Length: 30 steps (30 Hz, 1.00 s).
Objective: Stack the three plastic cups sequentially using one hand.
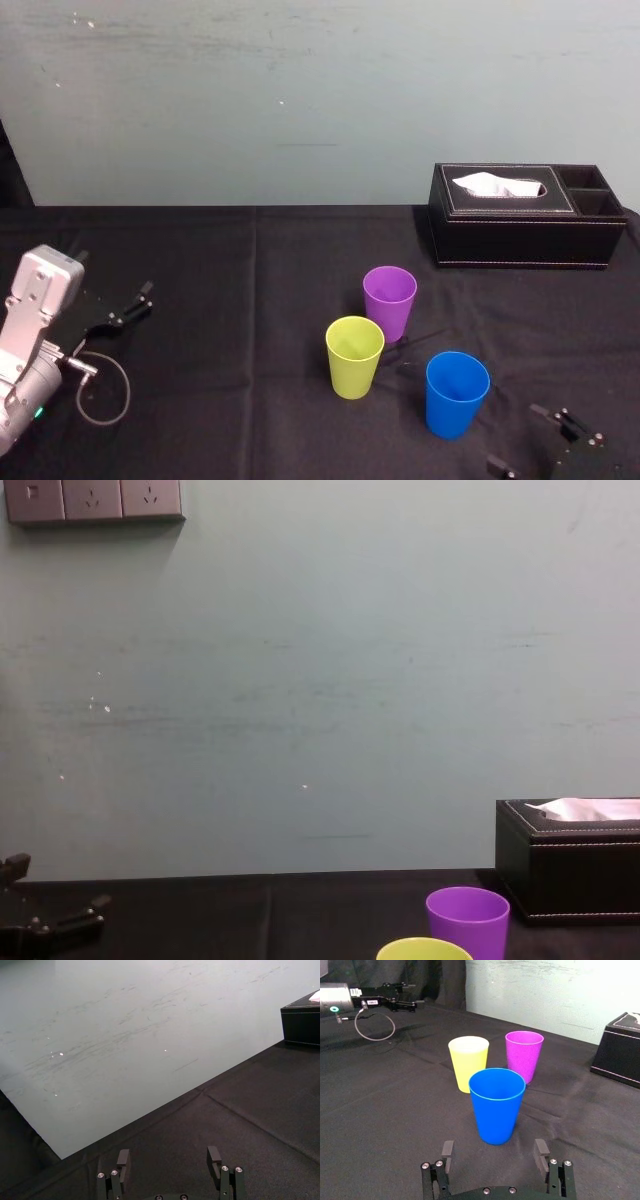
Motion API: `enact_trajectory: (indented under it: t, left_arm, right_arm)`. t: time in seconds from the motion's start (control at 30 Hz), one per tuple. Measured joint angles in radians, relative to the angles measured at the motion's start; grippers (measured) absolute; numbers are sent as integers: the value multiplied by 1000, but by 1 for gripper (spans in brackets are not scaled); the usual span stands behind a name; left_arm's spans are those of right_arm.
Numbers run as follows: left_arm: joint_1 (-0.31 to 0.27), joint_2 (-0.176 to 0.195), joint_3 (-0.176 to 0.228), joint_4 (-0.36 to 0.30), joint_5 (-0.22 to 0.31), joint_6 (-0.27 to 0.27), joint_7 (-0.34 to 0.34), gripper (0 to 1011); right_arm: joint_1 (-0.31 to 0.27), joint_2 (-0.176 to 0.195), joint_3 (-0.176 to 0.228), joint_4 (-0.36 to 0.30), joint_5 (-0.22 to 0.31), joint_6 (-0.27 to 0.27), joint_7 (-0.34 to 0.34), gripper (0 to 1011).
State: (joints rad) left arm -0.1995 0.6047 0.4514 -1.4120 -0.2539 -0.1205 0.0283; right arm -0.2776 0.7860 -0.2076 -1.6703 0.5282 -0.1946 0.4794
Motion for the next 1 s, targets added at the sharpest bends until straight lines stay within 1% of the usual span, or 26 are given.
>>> enact_trajectory:
  t: [0.23, 0.27, 0.43, 0.7, 1.0]
  left_arm:
    - [0, 0, 0, 0, 0, 0, 0, 1000]
    - [0, 0, 0, 0, 0, 0, 0, 1000]
    - [0, 0, 0, 0, 0, 0, 0, 1000]
    - [0, 0, 0, 0, 0, 0, 0, 1000]
    - [0, 0, 0, 0, 0, 0, 0, 1000]
  right_arm:
    - [47, -40, -29, 5, -58, 44, -8, 1003]
    - [47, -40, -29, 5, -58, 44, -8, 1003]
    - [70, -69, -34, 6, -77, 69, -16, 1003]
    - [100, -109, -32, 11, -84, 118, -20, 1003]
    - [123, -138, -31, 16, -89, 167, -15, 1003]
